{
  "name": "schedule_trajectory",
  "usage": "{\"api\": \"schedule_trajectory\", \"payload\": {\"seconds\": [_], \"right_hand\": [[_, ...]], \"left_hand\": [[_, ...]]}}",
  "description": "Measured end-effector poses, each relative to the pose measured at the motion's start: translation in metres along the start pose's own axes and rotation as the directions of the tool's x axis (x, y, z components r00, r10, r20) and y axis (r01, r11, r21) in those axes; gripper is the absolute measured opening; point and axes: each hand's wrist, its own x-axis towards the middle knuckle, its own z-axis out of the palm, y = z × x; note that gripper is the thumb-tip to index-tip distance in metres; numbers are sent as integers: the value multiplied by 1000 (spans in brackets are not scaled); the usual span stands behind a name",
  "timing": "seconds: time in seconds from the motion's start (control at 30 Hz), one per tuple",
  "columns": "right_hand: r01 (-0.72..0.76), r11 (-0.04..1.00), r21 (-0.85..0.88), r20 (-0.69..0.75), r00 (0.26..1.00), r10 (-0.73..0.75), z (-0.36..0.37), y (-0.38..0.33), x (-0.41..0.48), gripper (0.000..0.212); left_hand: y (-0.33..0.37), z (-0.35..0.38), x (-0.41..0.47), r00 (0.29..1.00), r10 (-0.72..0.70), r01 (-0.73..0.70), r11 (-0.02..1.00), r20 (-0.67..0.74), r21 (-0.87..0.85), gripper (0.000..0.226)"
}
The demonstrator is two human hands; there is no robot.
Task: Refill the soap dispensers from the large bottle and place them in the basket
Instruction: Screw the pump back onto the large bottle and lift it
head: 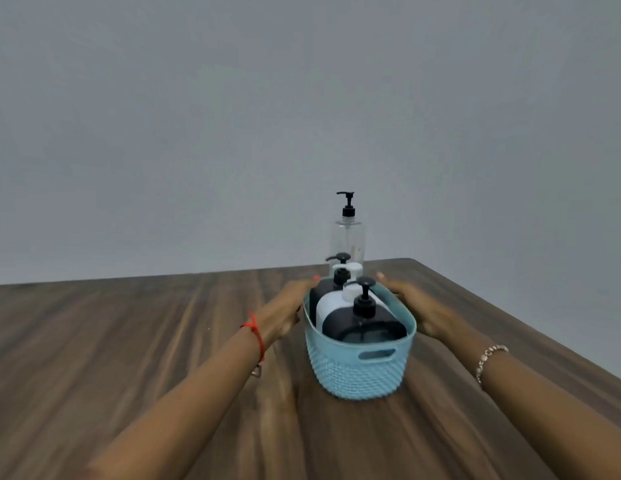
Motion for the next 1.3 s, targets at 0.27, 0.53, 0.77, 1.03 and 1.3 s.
{"api": "schedule_trajectory", "payload": {"seconds": [0.27,0.53,0.77,1.03,1.3], "right_hand": [[-33,969,243,-283,953,104,52,5,-79,26],[-30,998,63,-393,918,53,109,1,-84,23],[60,998,34,-365,930,-43,201,-7,-86,21],[31,993,-111,-268,962,-60,264,3,-71,30],[48,975,-216,-325,938,-119,271,21,-69,24]], "left_hand": [[-29,34,-75,991,-44,29,992,-124,-122,31],[-16,-10,-128,964,-9,-11,997,-264,-77,34],[4,-71,-196,930,62,-58,998,-363,22,35],[-10,-132,-208,899,22,4,998,-437,60,35],[-29,-152,-199,910,19,14,997,-415,77,31]]}}
